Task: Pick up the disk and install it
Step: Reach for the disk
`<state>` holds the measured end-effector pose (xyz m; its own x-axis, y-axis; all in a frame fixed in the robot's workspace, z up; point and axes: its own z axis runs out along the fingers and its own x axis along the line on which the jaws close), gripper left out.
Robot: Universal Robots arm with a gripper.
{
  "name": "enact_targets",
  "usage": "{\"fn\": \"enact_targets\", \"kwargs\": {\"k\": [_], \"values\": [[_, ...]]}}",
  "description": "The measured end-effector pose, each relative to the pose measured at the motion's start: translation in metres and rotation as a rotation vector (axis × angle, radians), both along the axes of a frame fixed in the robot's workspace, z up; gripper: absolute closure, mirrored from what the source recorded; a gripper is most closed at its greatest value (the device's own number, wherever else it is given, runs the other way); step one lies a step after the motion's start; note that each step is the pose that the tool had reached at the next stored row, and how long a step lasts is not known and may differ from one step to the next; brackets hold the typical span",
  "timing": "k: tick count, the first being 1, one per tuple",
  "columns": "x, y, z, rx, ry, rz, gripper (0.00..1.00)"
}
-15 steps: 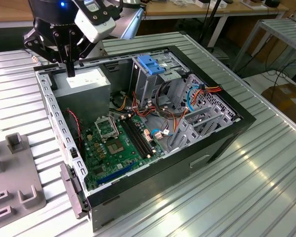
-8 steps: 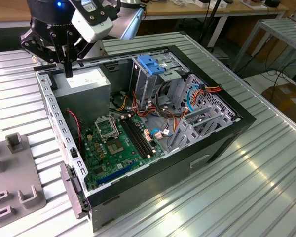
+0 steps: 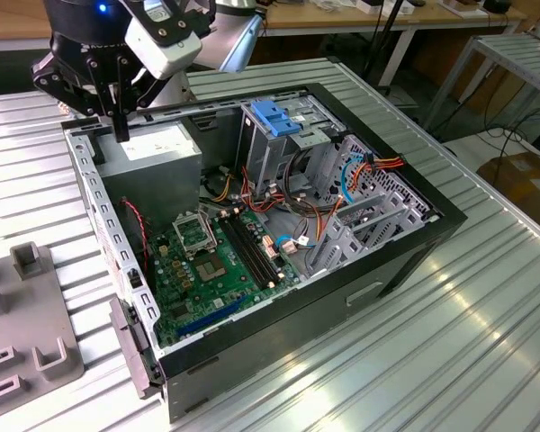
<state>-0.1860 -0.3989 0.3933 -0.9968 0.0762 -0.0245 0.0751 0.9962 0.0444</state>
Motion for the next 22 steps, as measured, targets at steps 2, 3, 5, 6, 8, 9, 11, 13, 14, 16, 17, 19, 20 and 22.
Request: {"fn": "enact_targets", "kwargs": {"k": [2, 3, 5, 6, 8, 9, 11, 13, 14, 16, 17, 19, 20, 22], "values": [[-0.0009, 0.0, 0.0, 0.0, 0.0, 0.0, 0.9], [-0.0016, 0.0, 0.0, 0.0, 0.0, 0.0, 0.9], [-0.0031, 0.0, 0.0, 0.0001, 0.0, 0.0, 0.9], [-0.0035, 0.0, 0.0, 0.0001, -0.0001, 0.0, 0.9], [-0.0045, 0.0, 0.0, 0.0, 0.0, 0.0, 0.9], [-0.0049, 0.0, 0.0, 0.0, 0.0, 0.0, 0.9], [-0.0061, 0.0, 0.0, 0.0, 0.0, 0.0, 0.9], [-0.007, 0.0, 0.0, 0.0, 0.0, 0.0, 0.9], [-0.0078, 0.0, 0.0, 0.0, 0.0, 0.0, 0.9], [-0.0089, 0.0, 0.0, 0.0, -0.0001, 0.0, 0.9], [-0.0093, 0.0, 0.0, 0.0, 0.0, 0.0, 0.9], [-0.0103, 0.0, 0.0, 0.0, 0.0, 0.0, 0.9], [-0.0108, 0.0, 0.0, 0.0, 0.0, 0.0, 0.9], [-0.0121, 0.0, 0.0, 0.0, 0.0, 0.0, 0.9]]}}
